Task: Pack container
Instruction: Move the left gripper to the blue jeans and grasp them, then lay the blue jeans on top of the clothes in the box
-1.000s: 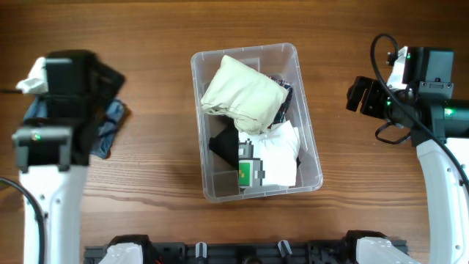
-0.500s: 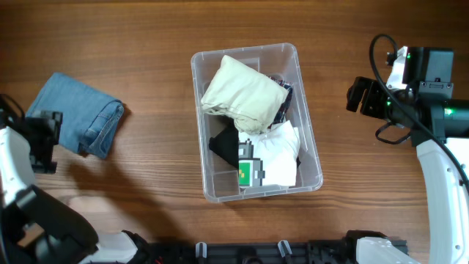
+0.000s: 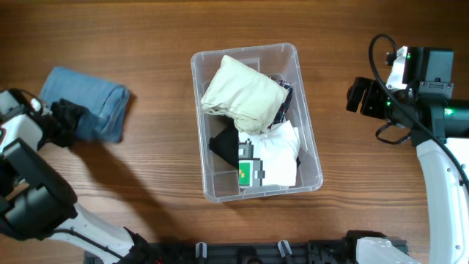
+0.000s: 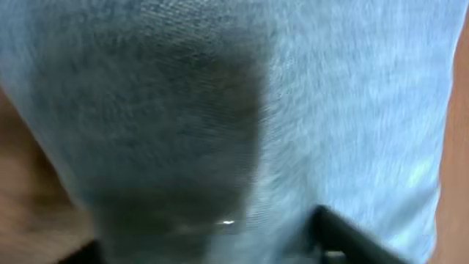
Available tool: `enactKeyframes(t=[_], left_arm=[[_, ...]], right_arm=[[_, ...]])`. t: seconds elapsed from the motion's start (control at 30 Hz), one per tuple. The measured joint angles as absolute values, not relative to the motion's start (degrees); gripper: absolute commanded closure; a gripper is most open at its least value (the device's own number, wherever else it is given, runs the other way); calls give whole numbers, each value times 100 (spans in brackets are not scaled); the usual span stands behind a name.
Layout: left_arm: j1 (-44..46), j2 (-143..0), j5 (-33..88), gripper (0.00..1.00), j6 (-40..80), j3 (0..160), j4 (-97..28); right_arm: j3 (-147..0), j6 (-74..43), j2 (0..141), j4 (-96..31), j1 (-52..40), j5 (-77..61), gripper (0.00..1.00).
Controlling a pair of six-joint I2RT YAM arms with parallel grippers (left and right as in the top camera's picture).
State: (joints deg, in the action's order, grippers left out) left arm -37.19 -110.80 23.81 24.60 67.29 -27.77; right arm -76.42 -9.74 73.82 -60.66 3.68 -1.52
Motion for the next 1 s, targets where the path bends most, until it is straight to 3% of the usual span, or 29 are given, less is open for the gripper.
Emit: enactKeyframes(t=[0.23, 0.4, 0.53, 0.7, 1.0], left_arm=[[-3581, -10422, 2733, 96, 2316, 6678, -3208], [-3415, -8281, 2733, 96, 2296, 6619, -3579], [-2316, -6248, 2812, 96, 2353, 6622, -3907], [-792, -5124, 2703, 96, 2838, 6619, -4062], [1962, -5603, 2534, 96, 3267, 6615, -3992]], right_arm=[[-7642, -974, 7382, -6071, 368, -152, 0], [-7642, -974, 7382, -6071, 368, -152, 0], [-7642, -974, 7382, -6080, 368, -154, 0], [-7642, -982, 7382, -6088, 368, -154, 0], [-7642, -1002, 7382, -6125, 368, -154, 0]])
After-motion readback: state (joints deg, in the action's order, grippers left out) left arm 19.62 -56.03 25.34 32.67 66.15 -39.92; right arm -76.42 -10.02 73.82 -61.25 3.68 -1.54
